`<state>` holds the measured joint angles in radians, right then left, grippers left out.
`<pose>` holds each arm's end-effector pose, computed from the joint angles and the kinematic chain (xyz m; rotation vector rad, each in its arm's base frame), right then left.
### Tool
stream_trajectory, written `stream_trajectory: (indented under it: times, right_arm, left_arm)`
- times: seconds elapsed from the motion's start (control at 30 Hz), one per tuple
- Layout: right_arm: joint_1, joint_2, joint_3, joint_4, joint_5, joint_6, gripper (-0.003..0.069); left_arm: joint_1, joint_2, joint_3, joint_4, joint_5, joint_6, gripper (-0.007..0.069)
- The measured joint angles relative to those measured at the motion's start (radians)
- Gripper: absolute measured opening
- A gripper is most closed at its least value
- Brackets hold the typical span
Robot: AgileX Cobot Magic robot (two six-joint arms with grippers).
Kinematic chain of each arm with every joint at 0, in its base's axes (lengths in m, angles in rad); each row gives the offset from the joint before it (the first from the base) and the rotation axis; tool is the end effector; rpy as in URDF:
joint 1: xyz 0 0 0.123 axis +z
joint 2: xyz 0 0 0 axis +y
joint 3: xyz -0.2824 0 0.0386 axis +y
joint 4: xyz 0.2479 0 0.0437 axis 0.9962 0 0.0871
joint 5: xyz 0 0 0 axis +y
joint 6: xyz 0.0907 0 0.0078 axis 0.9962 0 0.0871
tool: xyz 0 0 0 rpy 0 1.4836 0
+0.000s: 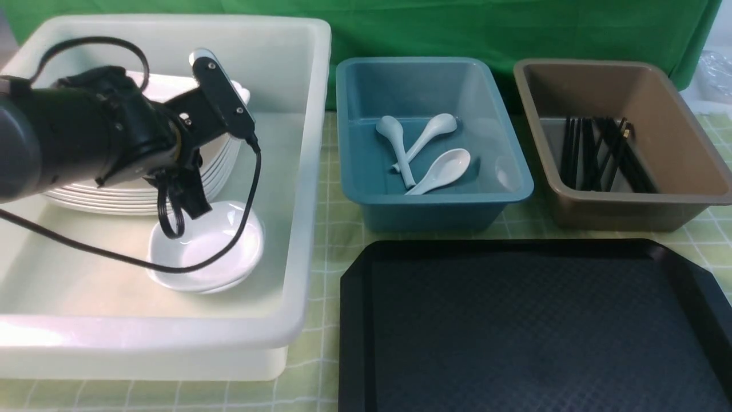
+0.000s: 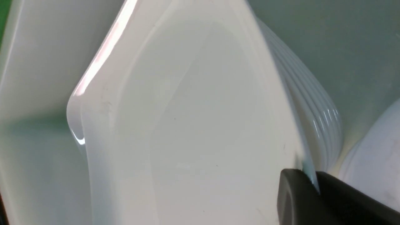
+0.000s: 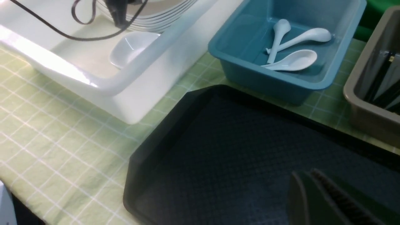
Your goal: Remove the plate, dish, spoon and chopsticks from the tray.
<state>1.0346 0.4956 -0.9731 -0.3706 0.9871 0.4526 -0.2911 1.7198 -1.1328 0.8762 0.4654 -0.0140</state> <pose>0.0493 0.0291 0.4109 -0.5723 1.8961 0.5419 0.3630 -0.0759 0.2336 1.1125 2.1481 0.6606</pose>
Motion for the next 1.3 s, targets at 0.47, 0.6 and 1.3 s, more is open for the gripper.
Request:
stream_trajectory:
  times: [0.47, 0.6, 1.3]
  right_arm:
    - [0.000, 0.000, 0.000, 0.087, 0.007, -0.043, 0.0036]
    - [0.000, 0.000, 0.000, 0.104, 0.008, -0.046, 0.0042]
    - [0.000, 0.000, 0.000, 0.111, 0.011, -0.049, 0.0084]
  left_arm:
    - [0.050, 0.028, -0.005, -0.028, -0.052, -0.128, 0.0408]
    - [0.029, 0.006, -0.005, -0.102, -0.049, -0.133, 0.0550]
    - [-0.494, -0.988, 0.412, -0.739, -0.407, 0.031, 0.0009]
